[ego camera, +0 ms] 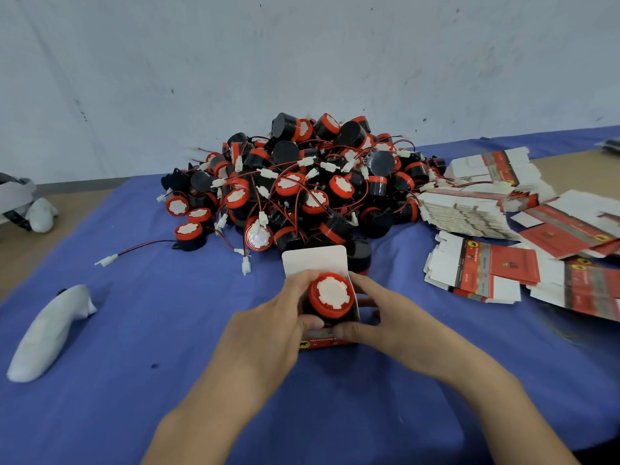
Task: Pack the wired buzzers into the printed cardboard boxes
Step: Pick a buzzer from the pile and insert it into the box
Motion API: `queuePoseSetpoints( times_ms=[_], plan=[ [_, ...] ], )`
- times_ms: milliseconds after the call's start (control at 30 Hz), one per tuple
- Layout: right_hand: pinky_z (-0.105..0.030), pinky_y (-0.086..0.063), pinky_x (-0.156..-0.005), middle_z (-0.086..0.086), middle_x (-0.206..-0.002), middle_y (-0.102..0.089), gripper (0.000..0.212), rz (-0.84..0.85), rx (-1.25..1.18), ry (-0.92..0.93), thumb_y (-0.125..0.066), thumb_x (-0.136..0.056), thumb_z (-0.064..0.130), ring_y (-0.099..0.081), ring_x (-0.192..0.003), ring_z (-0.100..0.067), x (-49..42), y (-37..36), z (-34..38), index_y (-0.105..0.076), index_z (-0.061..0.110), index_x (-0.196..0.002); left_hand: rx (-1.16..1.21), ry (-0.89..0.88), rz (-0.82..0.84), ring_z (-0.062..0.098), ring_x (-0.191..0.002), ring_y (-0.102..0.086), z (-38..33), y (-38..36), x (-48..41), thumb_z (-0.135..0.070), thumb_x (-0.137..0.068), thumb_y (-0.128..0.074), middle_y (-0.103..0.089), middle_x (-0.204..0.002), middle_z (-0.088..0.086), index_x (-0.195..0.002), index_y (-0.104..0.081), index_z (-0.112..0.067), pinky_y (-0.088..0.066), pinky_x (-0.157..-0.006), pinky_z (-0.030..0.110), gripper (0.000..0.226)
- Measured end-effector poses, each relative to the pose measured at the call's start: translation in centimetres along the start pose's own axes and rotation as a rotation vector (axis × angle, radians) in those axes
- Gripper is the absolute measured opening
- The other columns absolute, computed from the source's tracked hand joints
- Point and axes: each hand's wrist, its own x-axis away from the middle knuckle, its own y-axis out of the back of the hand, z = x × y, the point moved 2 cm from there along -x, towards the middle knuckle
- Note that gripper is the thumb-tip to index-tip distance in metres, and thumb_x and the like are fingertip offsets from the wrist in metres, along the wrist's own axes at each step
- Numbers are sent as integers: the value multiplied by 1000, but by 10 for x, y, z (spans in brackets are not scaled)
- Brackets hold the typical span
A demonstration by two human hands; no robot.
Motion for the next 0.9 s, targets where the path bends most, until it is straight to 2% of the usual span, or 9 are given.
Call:
queuePoseSetpoints(
  times_ms=[67,133,267,367,467,533,700,800,900],
  plan=[
    [-31,-49,-103,30,-125,-63,58,3,5,3,-76,-84,49,-56,-120,8,0,0,1,-43,68,-128,45,-13,-8,-8,-89,-53,-2,-2,0,-34,-100,-54,-52,-102,-44,-130,-17,-65,-44,-71,12,57],
    [-27,-49,-101,32,-124,-62,55,2,4,4,-76,-86,48,-56,-118,10,1,0,2,-44,69,-126,64,-6,7,1,-103,-56,-2,-3,-1,-33,-100,-54,-40,-125,-34,-138,-33,-55,-52,-81,29,49],
    [-29,-50,-103,30,-125,-62,53,2,-8,-2,-72,-90,48,-55,-121,8,2,-2,0,-43,64,-131,3,-5,34,7,-109,-57,-2,-5,-2,-29,-103,-50,-37,-132,-29,-144,-39,-43,-53,-82,36,45],
    [-29,-52,-100,29,-121,-64,44,4,-40,-23,-65,-91,57,-61,-115,4,2,-2,0,-44,63,-130,-24,-15,13,6,-103,-60,-2,-5,-2,-28,-104,-47,-46,-127,-28,-135,-44,-42,-53,-77,35,35],
    [-17,-52,-89,29,-115,-67,32,-36,-78,-35,-53,-91,71,-63,-108,8,2,-4,6,-51,63,-122,-73,13,16,4,-103,-61,0,-2,-2,-33,-104,-46,-54,-123,-26,-126,-47,-41,-53,-79,35,23],
    [-12,-51,-80,31,-107,-68,19,-102,-115,-61,-53,-93,67,-63,-101,11,0,-10,9,-54,63,-112,-133,3,23,4,-103,-61,0,-1,-3,-37,-104,-44,-54,-126,-26,-130,-48,-41,-52,-78,33,27],
    [-40,-49,-100,18,-113,-65,15,-237,-70,-158,-53,-96,53,-60,-110,-8,-10,-28,4,-48,50,-109,-130,-8,16,1,-99,-58,4,0,-2,-44,-102,-43,-48,-117,-27,-126,-50,-44,-52,-76,29,24],
    [-44,-43,-106,13,-119,-62,26,-209,-42,-177,-56,-95,49,-58,-116,-14,-12,-31,5,-45,46,-117,105,19,5,-3,-87,-56,5,1,0,-40,-98,-56,-47,-110,-28,-113,-54,-50,-47,-71,16,18],
    [-43,-43,-106,13,-118,-62,27,-218,-25,-198,-58,-94,48,-57,-115,-14,-11,-31,4,-44,46,-118,487,94,-85,7,-64,-60,8,10,0,-23,-93,-68,-60,-99,-19,-104,-61,-47,-46,-61,13,27]
  ],
)
